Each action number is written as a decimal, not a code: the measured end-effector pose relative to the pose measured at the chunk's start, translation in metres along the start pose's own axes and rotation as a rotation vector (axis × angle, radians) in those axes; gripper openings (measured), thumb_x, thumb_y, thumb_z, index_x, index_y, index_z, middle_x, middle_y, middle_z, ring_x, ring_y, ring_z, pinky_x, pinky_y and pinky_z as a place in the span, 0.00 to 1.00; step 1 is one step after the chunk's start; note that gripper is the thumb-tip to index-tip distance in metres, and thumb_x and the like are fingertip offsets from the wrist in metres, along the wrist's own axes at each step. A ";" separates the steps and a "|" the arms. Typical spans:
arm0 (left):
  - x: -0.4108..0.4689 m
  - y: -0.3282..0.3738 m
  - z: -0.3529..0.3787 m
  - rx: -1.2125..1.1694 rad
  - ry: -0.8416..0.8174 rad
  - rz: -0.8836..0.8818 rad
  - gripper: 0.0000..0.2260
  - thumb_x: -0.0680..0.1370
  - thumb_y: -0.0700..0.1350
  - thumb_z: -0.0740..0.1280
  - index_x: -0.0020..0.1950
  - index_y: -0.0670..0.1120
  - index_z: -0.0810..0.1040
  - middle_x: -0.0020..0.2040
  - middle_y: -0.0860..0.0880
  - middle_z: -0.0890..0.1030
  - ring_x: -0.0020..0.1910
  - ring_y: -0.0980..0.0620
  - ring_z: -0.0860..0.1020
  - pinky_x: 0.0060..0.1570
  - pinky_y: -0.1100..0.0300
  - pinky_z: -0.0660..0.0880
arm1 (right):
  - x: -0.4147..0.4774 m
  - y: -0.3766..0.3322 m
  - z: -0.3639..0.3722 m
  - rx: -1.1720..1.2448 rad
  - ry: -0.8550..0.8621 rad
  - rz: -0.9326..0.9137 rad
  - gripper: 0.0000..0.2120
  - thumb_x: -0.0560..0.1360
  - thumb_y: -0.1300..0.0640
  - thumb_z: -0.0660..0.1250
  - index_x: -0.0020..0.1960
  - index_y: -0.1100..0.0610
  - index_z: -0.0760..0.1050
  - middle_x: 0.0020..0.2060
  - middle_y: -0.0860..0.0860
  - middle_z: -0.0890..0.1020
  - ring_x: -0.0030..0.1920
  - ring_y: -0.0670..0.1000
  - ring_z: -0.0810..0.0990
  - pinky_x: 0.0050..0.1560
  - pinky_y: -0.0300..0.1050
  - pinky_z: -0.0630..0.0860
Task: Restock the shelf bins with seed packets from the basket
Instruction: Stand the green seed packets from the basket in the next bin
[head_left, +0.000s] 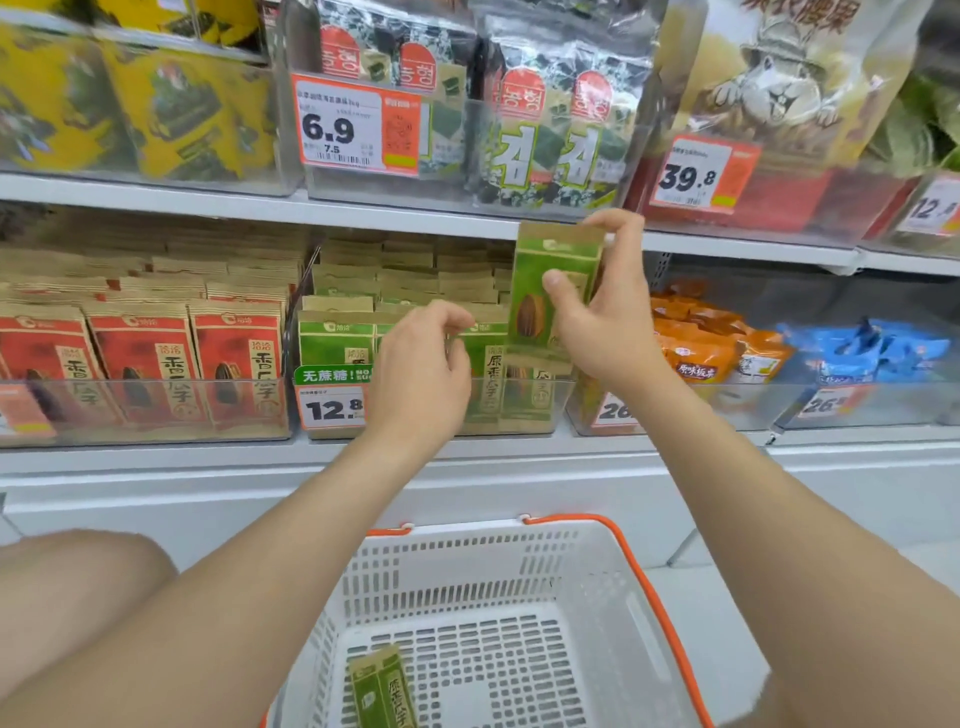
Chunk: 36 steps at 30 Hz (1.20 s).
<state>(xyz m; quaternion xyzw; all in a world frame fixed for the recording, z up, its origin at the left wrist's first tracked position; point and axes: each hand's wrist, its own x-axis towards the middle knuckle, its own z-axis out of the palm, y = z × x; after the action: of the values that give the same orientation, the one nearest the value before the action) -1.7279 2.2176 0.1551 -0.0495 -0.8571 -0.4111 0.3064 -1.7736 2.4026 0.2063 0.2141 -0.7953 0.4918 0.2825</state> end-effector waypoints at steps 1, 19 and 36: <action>0.001 0.003 0.003 0.059 -0.023 0.032 0.13 0.81 0.36 0.66 0.62 0.50 0.81 0.60 0.54 0.81 0.61 0.53 0.76 0.66 0.52 0.73 | 0.004 0.006 -0.005 -0.020 0.036 0.004 0.21 0.78 0.63 0.68 0.65 0.51 0.63 0.51 0.51 0.82 0.49 0.53 0.84 0.54 0.63 0.79; 0.014 0.003 0.034 0.650 -0.278 0.073 0.36 0.78 0.46 0.70 0.81 0.46 0.56 0.83 0.47 0.58 0.82 0.41 0.53 0.74 0.34 0.56 | 0.031 0.049 0.010 -1.165 -0.632 -0.088 0.28 0.67 0.40 0.81 0.61 0.50 0.76 0.52 0.50 0.83 0.58 0.57 0.77 0.63 0.59 0.65; 0.009 -0.008 0.016 0.523 -0.005 0.335 0.17 0.70 0.36 0.71 0.56 0.48 0.74 0.55 0.46 0.74 0.56 0.42 0.70 0.52 0.47 0.70 | -0.003 0.043 0.021 -1.039 -0.148 -0.318 0.14 0.70 0.53 0.71 0.50 0.56 0.69 0.46 0.54 0.73 0.45 0.57 0.70 0.42 0.51 0.66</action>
<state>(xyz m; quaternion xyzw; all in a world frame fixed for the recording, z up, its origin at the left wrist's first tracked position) -1.7449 2.2225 0.1474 -0.1103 -0.9145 -0.1201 0.3703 -1.8030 2.4019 0.1690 0.1980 -0.9092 -0.0310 0.3650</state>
